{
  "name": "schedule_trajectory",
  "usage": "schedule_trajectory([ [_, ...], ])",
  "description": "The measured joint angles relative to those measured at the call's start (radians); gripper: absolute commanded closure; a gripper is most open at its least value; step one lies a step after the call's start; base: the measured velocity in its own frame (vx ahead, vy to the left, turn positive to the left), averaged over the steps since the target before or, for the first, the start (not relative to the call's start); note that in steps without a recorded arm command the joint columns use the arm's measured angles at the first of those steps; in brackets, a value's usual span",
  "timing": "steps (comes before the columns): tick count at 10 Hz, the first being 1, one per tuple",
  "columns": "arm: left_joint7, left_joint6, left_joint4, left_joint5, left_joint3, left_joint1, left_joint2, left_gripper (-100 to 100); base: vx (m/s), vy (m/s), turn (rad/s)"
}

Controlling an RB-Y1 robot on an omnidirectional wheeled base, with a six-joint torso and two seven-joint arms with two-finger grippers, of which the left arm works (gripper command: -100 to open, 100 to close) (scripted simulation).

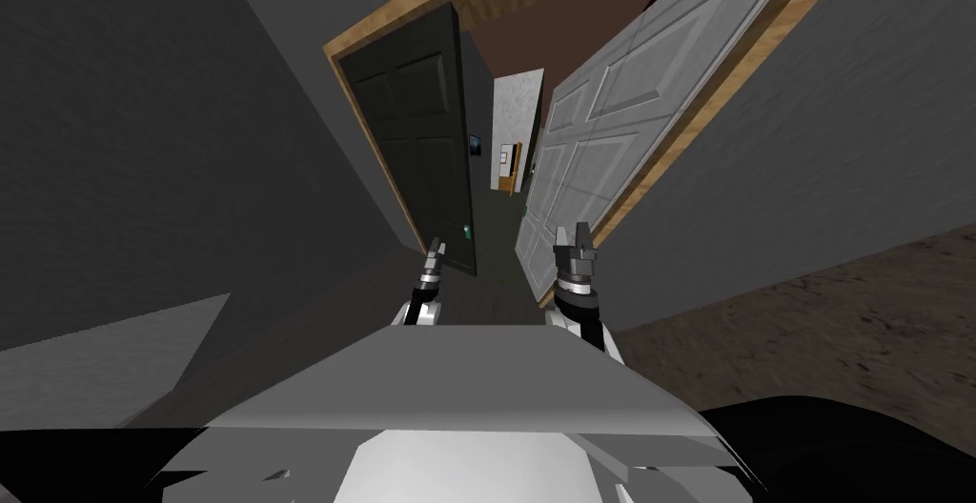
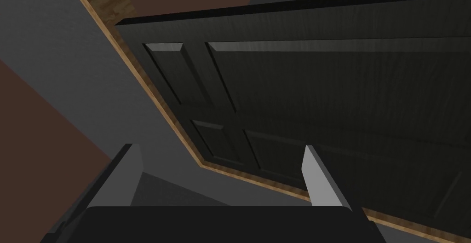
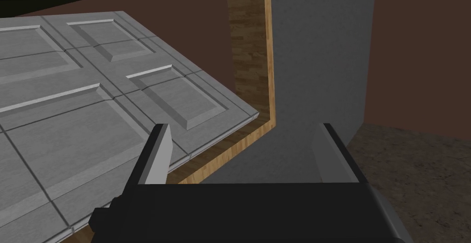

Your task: Push the door open

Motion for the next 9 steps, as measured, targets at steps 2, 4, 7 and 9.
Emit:
schedule_trajectory([
  [2,0.011,-0.012,0.059,0.002,-0.001,-0.022,0.008,-100,0.068,0.043,-0.003],
  [4,0.023,-0.022,0.14,0.001,-0.011,-0.058,0.011,-100,0.114,0.06,-0.009],
  [7,0.044,-0.013,0.208,-0.001,-0.029,-0.088,0.019,-100,0.068,0.053,-0.004],
  [9,0.049,-0.023,0.253,-0.002,-0.036,-0.103,0.019,-100,0.036,0.03,-0.004],
])
